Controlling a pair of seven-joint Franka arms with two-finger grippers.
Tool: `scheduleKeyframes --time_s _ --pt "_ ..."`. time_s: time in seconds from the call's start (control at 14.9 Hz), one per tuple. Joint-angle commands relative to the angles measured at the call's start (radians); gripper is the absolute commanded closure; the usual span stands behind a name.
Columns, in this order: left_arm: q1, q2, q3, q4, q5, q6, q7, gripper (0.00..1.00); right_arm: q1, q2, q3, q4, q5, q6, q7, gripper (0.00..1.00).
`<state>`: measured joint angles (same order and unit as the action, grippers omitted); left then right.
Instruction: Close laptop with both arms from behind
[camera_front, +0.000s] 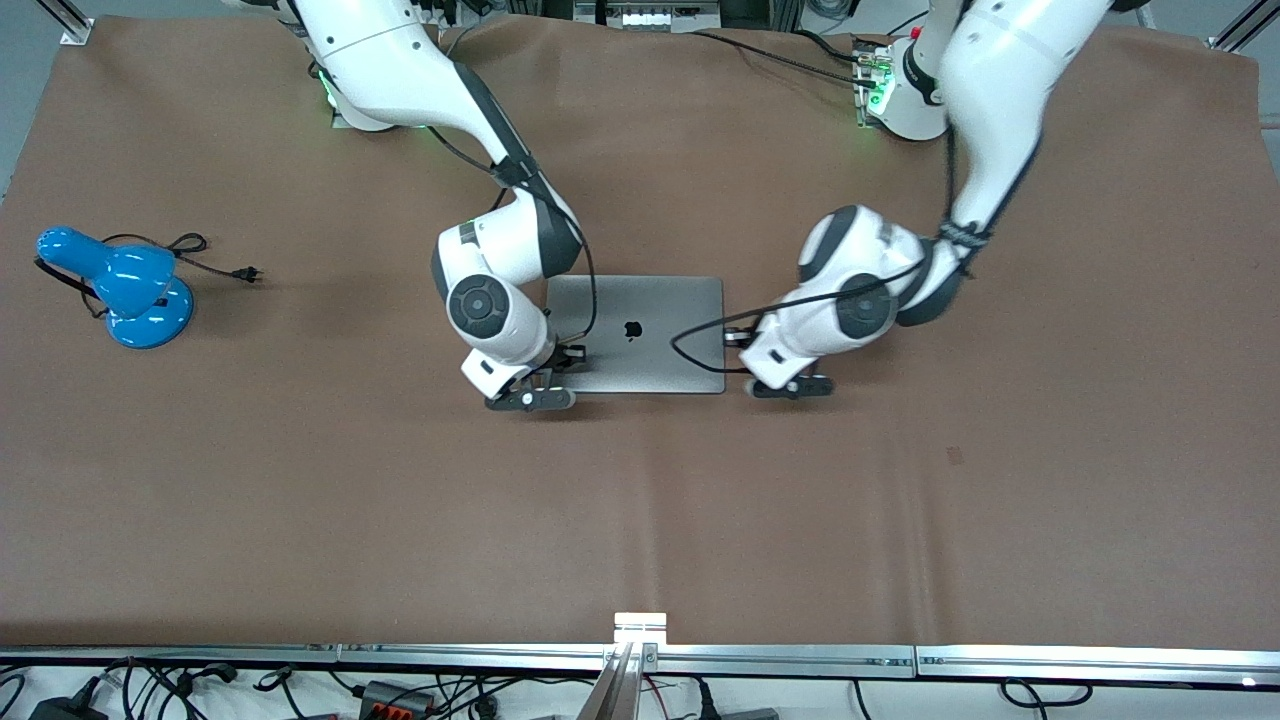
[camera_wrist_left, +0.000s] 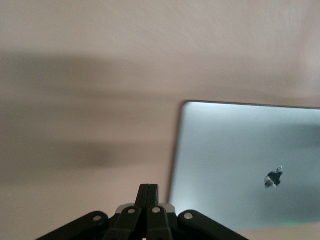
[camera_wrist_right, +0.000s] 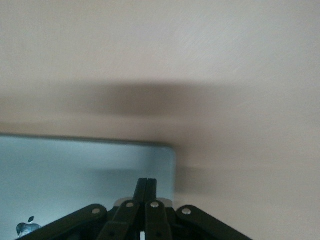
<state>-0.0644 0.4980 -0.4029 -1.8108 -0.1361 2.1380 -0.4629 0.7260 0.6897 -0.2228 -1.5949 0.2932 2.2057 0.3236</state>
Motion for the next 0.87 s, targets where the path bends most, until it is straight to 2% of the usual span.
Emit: scheduleKeyframes --time_s 0.0,0.07,0.2,0.27,0.34,0.4,0.47,0.6,0.67,0.74,0.81 --pt "0.108 -0.163 0.016 -0.001 0.015 -0.221 0.123 0.89 -0.007 -0.108 -0.056 0.076 -0.08 -0.183 -0.014 1.0" --pt "0.123 -0.205 0.059 0.011 0.015 -0.293 0.177 0.87 -0.007 -0.136 -0.082 0.097 -0.11 -0.226 -0.02 1.0" --pt "0.086 -0.287 0.203 0.022 0.015 -0.4 0.365 0.84 -0.008 -0.194 -0.127 0.119 -0.149 -0.306 -0.031 1.0" --pt "0.062 -0.32 0.278 0.03 0.016 -0.455 0.463 0.76 -0.01 -0.228 -0.151 0.119 -0.149 -0.34 -0.037 1.0" --pt "0.046 -0.346 0.349 0.057 0.042 -0.505 0.515 0.54 -0.016 -0.257 -0.185 0.119 -0.146 -0.372 -0.046 1.0" --pt "0.043 -0.363 0.401 0.086 0.071 -0.532 0.533 0.01 -0.029 -0.274 -0.214 0.119 -0.14 -0.386 -0.088 1.0" --pt "0.043 -0.383 0.456 0.115 0.076 -0.532 0.546 0.0 -0.034 -0.288 -0.23 0.121 -0.15 -0.388 -0.128 0.96" --pt "0.041 -0.397 0.477 0.186 0.12 -0.538 0.54 0.0 -0.034 -0.306 -0.283 0.122 -0.167 -0.417 -0.223 0.91" --pt "0.041 -0.398 0.475 0.191 0.157 -0.54 0.538 0.0 -0.031 -0.318 -0.306 0.125 -0.164 -0.457 -0.257 0.75" --pt "0.041 -0.403 0.477 0.183 0.162 -0.543 0.537 0.0 -0.031 -0.325 -0.325 0.141 -0.166 -0.468 -0.277 0.16" --pt "0.043 -0.424 0.475 0.164 0.161 -0.546 0.537 0.0 -0.031 -0.325 -0.332 0.165 -0.163 -0.472 -0.279 0.0"
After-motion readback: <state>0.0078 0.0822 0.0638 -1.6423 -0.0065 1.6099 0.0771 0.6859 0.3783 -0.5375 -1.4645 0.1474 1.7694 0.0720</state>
